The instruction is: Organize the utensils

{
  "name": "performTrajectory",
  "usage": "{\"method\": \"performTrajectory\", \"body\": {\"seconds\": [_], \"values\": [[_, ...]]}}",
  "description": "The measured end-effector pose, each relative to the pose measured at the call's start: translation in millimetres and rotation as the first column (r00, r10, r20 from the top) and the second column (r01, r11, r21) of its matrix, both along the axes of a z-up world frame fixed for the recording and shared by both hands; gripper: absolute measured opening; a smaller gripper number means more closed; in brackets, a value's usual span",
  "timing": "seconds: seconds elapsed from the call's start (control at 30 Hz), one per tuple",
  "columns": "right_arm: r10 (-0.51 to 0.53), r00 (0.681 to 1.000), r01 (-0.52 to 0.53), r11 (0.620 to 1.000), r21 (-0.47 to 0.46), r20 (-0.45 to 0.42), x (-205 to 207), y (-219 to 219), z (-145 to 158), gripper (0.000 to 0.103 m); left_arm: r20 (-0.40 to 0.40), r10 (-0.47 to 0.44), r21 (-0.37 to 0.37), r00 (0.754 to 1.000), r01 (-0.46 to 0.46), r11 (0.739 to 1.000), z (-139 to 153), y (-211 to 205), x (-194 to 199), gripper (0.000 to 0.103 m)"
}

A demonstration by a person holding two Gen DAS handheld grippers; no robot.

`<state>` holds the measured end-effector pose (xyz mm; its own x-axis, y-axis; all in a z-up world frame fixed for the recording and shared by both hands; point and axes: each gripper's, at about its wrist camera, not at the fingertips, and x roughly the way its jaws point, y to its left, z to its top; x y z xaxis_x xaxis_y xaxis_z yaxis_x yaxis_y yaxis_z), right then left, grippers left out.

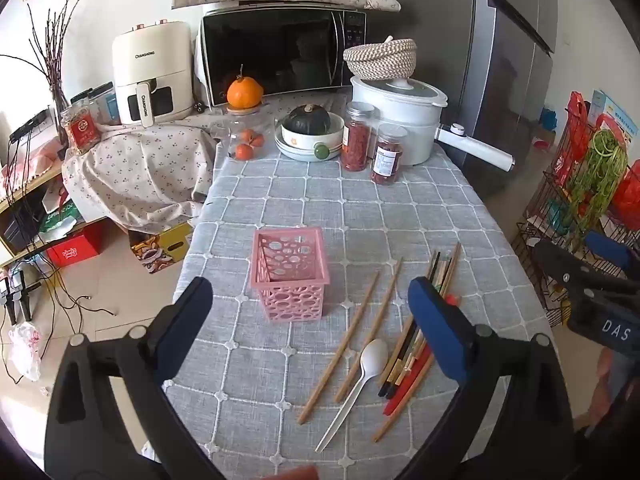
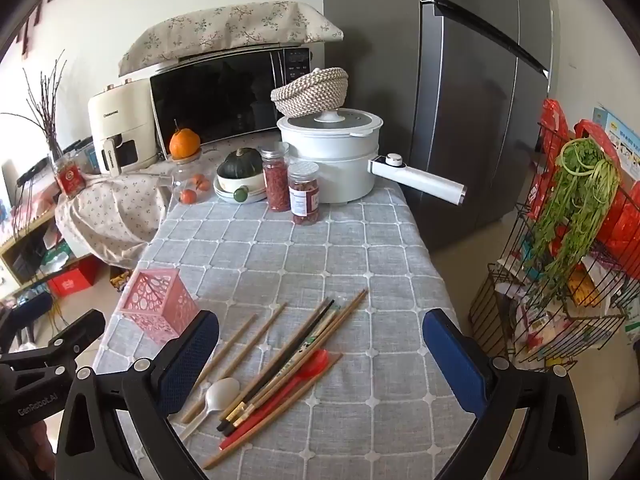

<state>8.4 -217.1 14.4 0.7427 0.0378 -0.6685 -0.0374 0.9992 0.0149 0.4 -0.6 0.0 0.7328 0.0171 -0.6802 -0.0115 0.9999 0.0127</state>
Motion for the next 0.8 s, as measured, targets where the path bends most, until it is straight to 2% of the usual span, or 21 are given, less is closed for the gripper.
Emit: {"method": "performTrajectory", "body": {"seconds": [0.1,0.17,0.37,0.8], "values": [[0.007,1.0,-0.006,1.0,0.018,-0.016,-2.6,-3.6,-0.9,0.103,-0.004,0.0,0.003,1.0,0.0,1.0,0.0,-2.3,0.8,0.098],[0.015,0.999,-0.015,1.0,-0.001,-0.044,3.3,-1.2,0.5,0.103,0.002,0.001,-0.024,1.0,-0.001,1.0,0.2,0.6,0.5,0.098],[0.03,1.0,-0.03,0.999,-0.03,0.002,-1.6,12.1,-2.7,0.103,0.005,0.003,-0.014,1.0,-0.003,1.0,-3.5,0.1,-2.8,0.098],[0.033,0.999,-0.032,0.999,-0.036,0.007,2.5,11.0,-3.2,0.103,0.004,0.016,-0.017,1.0,-0.015,1.0,-7.8,6.2,0.4,0.098]]}}
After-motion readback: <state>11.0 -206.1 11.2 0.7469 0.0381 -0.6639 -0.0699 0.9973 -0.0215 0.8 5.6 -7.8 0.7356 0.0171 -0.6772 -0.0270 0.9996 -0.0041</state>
